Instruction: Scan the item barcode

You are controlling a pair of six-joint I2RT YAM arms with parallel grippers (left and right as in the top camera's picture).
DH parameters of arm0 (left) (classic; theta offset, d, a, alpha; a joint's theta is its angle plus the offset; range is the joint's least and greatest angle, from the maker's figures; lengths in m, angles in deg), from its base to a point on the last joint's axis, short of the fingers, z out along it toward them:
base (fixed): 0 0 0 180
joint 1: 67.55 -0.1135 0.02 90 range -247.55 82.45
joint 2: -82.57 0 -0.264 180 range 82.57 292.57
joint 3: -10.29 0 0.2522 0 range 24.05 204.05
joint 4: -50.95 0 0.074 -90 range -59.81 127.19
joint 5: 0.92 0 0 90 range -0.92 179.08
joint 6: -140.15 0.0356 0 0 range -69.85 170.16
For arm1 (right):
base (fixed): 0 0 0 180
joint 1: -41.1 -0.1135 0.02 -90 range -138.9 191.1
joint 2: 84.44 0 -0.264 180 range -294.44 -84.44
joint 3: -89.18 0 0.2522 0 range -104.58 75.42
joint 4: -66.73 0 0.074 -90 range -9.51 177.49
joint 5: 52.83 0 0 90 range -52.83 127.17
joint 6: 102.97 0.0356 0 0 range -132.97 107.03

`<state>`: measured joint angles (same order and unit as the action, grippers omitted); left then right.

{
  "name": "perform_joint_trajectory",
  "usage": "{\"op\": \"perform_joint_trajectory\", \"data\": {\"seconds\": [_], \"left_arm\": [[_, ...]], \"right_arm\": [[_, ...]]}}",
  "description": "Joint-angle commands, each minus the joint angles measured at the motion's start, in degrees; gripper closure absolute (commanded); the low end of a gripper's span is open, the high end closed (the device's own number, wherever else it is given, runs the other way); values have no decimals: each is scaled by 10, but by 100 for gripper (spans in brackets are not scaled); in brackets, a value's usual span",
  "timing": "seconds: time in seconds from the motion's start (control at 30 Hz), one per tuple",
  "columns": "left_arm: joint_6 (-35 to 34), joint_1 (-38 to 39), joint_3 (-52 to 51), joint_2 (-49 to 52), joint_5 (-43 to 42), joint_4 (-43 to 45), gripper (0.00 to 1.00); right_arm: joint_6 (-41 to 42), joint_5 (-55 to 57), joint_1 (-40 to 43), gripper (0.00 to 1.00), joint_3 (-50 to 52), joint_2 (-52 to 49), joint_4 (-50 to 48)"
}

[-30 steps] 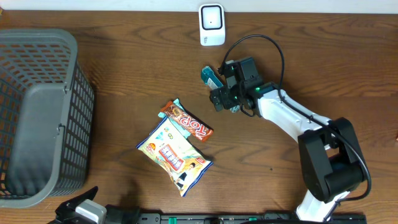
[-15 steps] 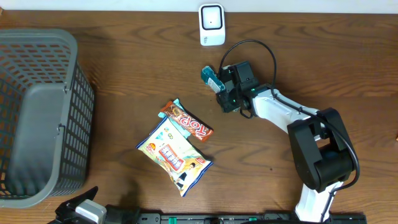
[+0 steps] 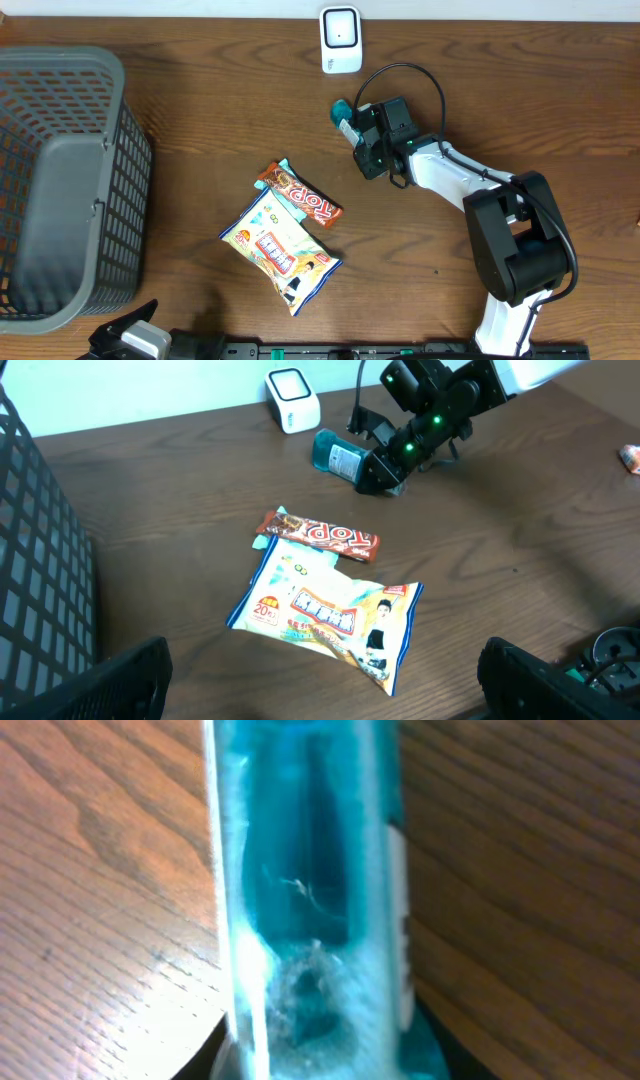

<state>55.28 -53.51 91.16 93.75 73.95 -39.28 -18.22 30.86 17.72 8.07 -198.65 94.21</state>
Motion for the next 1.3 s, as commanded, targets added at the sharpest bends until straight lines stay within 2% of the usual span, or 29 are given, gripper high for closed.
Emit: {"op": "perform_joint_trajectory", "data": {"seconds": [0.0,0.03,0.07,0.33,0.7,1.13,1.27], "left_arm": [[2,0,2,-2,-7,2,2],[2,0,2,-2,-7,2,2],[2,0,2,-2,-7,2,2],[2,0,2,-2,-7,2,2],[2,0,2,-2,-7,2,2],[2,0,2,-2,-7,2,2],[2,0,2,-2,-7,2,2]], "right_arm": [[-2,3,1,92,-5,-16,11],[3,3,1,98,-6,-16,16],[5,-1,1,99,-8,-16,23],[0,-75,6,99,-82,-15,145],[-125,-302,7,99,-173,17,353],[-277,-535,7,99,-178,173,538],[-278,-564,7,99,-178,221,567]]}}
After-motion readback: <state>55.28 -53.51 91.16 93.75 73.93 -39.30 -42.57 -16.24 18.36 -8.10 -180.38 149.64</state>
